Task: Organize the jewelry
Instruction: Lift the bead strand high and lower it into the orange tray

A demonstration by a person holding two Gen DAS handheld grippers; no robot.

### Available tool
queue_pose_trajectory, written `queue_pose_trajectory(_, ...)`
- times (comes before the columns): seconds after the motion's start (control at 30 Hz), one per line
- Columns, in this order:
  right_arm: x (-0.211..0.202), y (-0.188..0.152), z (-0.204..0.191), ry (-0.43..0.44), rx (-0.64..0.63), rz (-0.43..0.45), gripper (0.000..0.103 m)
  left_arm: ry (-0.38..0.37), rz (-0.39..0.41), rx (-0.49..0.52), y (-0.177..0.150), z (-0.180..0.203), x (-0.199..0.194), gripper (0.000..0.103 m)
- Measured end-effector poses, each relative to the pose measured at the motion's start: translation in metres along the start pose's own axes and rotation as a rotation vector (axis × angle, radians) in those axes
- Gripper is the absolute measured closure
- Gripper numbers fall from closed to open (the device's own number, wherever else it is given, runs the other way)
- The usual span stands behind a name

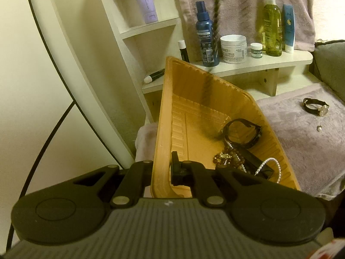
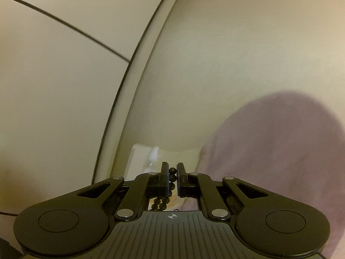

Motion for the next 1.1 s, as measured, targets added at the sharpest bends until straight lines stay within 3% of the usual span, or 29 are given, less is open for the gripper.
queue_pose_trajectory(0.37, 0.054, -0.157, -0.034, 0.147, 0.164, -0.429, 0.096, -0.001, -0.004, -0.006, -0.001, -0.001, 0.003, 0.099)
queue_pose_trajectory(0.5, 0.06, -0.193, -0.043, 0.202, 0.206, -0.528, 0.096, -0.002, -0.005, -0.01, -0.001, -0.002, 0.003, 0.099)
queue_pose_trajectory(0.67, 0.06, -0.209, -0.053, 0.249, 0.232, -0.583, 0.096, -0.002, -0.005, -0.011, -0.001, -0.002, 0.003, 0.099)
queue_pose_trajectory(0.97, 0.049, -0.218, -0.065, 0.321, 0.274, -0.602, 0.095, -0.001, -0.008, -0.016, -0.002, -0.003, 0.004, 0.099)
queue_pose_trajectory(1.03, 0.047, -0.218, -0.064, 0.314, 0.275, -0.601, 0.084, -0.001, -0.008, -0.017, -0.002, -0.003, 0.003, 0.099)
queue_pose_trajectory(1.07, 0.046, -0.219, -0.063, 0.306, 0.274, -0.596, 0.07, -0.001, -0.009, -0.018, -0.001, -0.003, 0.003, 0.099)
queue_pose_trajectory(1.1, 0.044, -0.218, -0.06, 0.297, 0.276, -0.589, 0.065, -0.001, -0.009, -0.019, -0.001, -0.003, 0.003, 0.099)
Point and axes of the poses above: each gripper's, at about its wrist camera, not at the fingertips, and x roughly the way its jaws point, z to its right, y to its top, the point moved 6 cm from there along x, roughly the way its jaws point, and after that the axes turned 7 degrees about -y, right-handed, at the moved point
